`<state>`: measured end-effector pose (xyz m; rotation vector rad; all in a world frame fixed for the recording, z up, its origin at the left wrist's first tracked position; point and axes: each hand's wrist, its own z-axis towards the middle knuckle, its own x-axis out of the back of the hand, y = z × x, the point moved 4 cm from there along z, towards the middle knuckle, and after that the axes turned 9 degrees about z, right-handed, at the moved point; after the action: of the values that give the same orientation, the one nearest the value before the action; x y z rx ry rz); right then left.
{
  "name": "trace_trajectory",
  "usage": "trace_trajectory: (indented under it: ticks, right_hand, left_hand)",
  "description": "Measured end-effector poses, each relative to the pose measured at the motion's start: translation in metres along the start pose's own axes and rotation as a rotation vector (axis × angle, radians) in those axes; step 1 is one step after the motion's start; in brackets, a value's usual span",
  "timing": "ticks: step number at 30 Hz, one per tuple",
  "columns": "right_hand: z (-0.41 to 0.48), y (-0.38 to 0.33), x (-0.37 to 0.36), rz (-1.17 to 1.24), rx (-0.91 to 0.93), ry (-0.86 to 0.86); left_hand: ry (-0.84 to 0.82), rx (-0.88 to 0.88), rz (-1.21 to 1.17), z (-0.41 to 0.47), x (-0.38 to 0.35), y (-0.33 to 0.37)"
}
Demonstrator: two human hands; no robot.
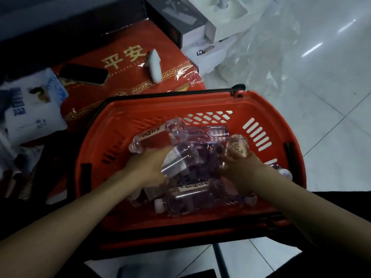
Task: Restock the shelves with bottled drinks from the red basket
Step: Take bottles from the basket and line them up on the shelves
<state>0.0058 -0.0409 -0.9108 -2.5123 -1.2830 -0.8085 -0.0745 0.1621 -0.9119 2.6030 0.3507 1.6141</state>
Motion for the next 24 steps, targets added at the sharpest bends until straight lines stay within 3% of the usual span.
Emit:
trace_trajectory:
  ticks: [3,6,9,11,13,15,17,18,21,22,24]
  right_hand:
    - [-0.001,-0.001,-0.003,0.014,0.040,0.214]
    - [-0.005,0.007,0.007,0.112,0.130,0.358]
    - [-0.020,0.033,0.033,0.668,0.147,0.411]
    - [-0.023,0.043,0.048,0.946,0.193,0.470]
    - [-0.021,0.045,0.059,1.125,0.206,0.547]
    - [-0.013,0.043,0.064,1.236,0.203,0.576]
    - [-0.008,0.041,0.070,1.282,0.207,0.601]
    - [-0.005,0.040,0.072,1.286,0.221,0.609]
    - [-0.007,0.040,0.078,1.362,0.289,0.644]
    - [-0.008,0.041,0.080,1.435,0.310,0.652]
    - [-0.008,0.041,0.082,1.588,0.330,0.625]
  left_hand:
    - [0.105,-0.113,0.330,0.006,0.019,0.000]
    - [0.230,-0.325,0.448,0.006,0.019,0.006]
    - [0.392,-0.425,0.466,0.004,0.011,0.004]
    - [0.380,-0.415,0.372,0.001,0.000,0.001]
    - [0.310,-0.327,0.160,-0.005,-0.010,-0.004]
    - [0.345,-0.187,0.019,-0.013,-0.018,-0.007]
    - [0.482,0.065,-0.177,-0.024,-0.016,-0.006]
    - [0.454,0.237,-0.375,-0.030,-0.019,-0.008]
    - [-0.046,0.663,-1.316,-0.043,-0.046,0.004]
    - [-0.124,0.733,-1.493,-0.042,-0.053,0.004]
    - [-0.079,0.807,-1.696,-0.031,-0.051,-0.003]
